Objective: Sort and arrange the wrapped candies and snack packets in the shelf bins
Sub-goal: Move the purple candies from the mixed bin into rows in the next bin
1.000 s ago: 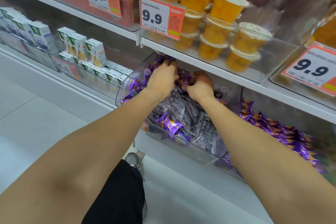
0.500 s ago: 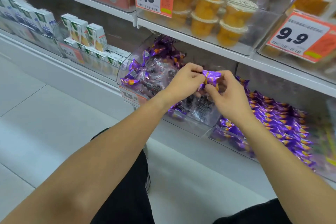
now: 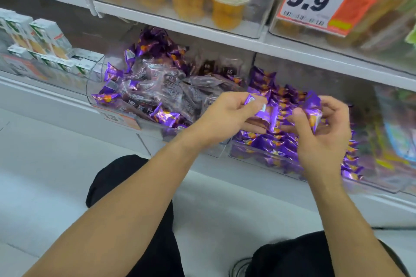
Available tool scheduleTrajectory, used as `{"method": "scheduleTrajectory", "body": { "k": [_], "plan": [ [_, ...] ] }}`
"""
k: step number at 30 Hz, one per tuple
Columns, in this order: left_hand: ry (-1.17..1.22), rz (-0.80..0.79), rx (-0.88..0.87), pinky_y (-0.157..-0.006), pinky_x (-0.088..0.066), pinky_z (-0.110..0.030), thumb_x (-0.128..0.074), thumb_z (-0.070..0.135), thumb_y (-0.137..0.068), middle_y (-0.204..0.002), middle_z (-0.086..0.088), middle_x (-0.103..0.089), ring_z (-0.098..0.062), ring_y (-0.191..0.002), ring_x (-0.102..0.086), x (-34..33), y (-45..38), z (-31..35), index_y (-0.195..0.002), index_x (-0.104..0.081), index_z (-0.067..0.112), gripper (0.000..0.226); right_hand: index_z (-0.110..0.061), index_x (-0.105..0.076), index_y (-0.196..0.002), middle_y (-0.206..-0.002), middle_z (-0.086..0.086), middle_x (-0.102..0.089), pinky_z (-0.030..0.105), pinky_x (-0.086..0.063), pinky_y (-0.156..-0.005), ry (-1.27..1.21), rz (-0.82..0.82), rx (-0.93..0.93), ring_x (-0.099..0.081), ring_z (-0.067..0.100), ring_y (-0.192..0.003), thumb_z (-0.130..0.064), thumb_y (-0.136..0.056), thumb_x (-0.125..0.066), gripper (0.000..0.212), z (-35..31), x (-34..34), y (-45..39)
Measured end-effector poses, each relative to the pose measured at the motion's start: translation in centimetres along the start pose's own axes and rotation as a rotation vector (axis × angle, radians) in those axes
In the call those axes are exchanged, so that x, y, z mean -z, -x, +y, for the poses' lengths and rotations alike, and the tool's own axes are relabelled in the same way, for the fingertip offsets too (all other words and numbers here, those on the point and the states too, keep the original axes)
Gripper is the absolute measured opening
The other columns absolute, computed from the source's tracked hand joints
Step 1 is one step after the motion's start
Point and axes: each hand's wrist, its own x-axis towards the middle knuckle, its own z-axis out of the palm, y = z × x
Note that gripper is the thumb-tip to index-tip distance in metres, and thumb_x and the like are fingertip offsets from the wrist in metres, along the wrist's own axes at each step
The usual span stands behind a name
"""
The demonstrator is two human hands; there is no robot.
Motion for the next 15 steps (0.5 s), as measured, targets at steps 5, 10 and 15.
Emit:
{"method": "scheduleTrajectory", "body": {
  "k": [5,10,15],
  "plan": [
    [0.042,0.024,0.058,-0.074,-0.062,-0.031,-0.050,0.011,-0.102,-0.101,-0.018,-0.063,-0.025,-0.078,-0.070,-2.3,-0.9,-0.4,-0.100,-0.064,0.000,0.018,-0.025,-0.069,-0.108,-0.109,0.017,-0.060,0.021,-0.048,-0.088,0.177,-0.048,0.116,-0.059,0.015,-0.102,0.002,-0.080,-0.075,0.039,1.2,0.9,-0.6],
    [0.032,0.106,0.080,-0.081,-0.061,-0.043,-0.051,0.012,-0.102,-0.076,-0.013,-0.054,-0.032,-0.077,-0.073,-3.1,-2.0,-1.3,-0.099,-0.057,-0.017,0.030,-0.024,-0.070,-0.114,-0.114,0.011,-0.053,0.013,-0.046,-0.085,0.190,-0.180,0.062,-0.053,0.009,-0.109,0.017,-0.077,-0.061,0.056,1.3,0.3,0.0],
    [0.130,0.080,0.099,-0.089,-0.058,-0.049,-0.053,0.016,-0.101,-0.103,-0.031,-0.068,-0.041,-0.097,-0.070,-3.4,-1.9,-1.6,-0.115,-0.060,-0.014,0.034,-0.022,-0.065,-0.126,-0.123,0.006,-0.051,0.023,-0.050,-0.088,0.078,-0.252,0.032,-0.053,0.016,-0.116,-0.002,-0.096,-0.055,0.037,1.4,0.5,0.2]
  ]
}}
